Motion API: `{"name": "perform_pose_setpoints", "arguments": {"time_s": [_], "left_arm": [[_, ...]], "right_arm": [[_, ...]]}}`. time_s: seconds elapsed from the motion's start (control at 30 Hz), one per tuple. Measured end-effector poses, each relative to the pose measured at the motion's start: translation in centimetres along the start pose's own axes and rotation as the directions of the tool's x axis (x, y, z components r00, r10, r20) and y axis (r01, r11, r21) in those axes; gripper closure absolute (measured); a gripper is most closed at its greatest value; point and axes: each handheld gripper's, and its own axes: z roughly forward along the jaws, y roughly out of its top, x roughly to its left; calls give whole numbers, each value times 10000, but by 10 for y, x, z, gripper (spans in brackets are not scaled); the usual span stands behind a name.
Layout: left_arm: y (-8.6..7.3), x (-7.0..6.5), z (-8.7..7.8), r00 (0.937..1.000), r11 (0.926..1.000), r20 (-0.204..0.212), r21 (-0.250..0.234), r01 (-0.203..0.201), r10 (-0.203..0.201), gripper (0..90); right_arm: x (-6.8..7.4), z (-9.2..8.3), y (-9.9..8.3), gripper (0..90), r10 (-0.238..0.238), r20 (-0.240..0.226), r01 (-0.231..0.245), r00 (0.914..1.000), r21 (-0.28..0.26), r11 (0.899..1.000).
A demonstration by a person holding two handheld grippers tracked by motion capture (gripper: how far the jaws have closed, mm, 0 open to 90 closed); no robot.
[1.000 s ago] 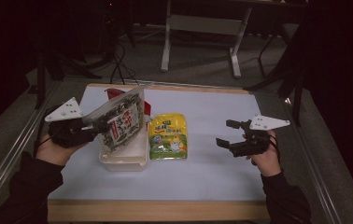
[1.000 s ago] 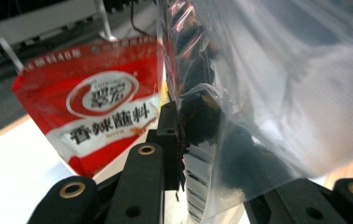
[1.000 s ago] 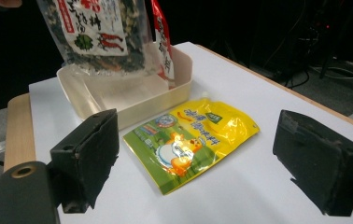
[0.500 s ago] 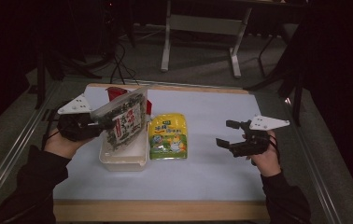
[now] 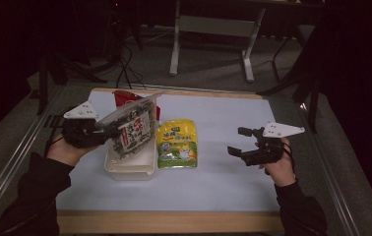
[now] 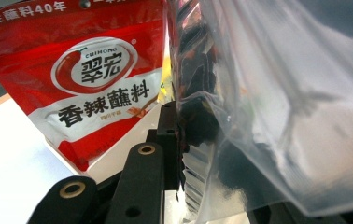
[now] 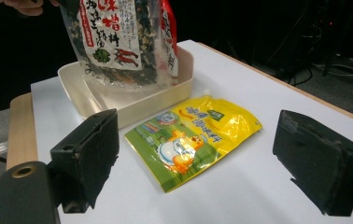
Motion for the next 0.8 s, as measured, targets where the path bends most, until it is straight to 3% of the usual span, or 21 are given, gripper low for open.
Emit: {"name": "perform_pose_setpoints", "arguments": {"time_s": [0.27,0.53,0.63,0.8], "left_arm": [[4,-2,2,10000,9997,6,250,-6,6,766],[16,-10,-14,9993,9989,-51,270,-375,377,765],[21,-13,-17,9986,9976,-47,448,-531,534,765],[19,-11,-5,9988,9927,-126,1113,-460,477,765]], "right_arm": [[0,-1,0,143,54,-25,-54,10000,-80,10000],[0,-1,0,143,72,-9,-72,10000,-76,9999],[0,-1,0,143,86,-26,-87,10000,-80,9999],[1,1,0,143,83,-110,-84,9999,-98,9999]]}}
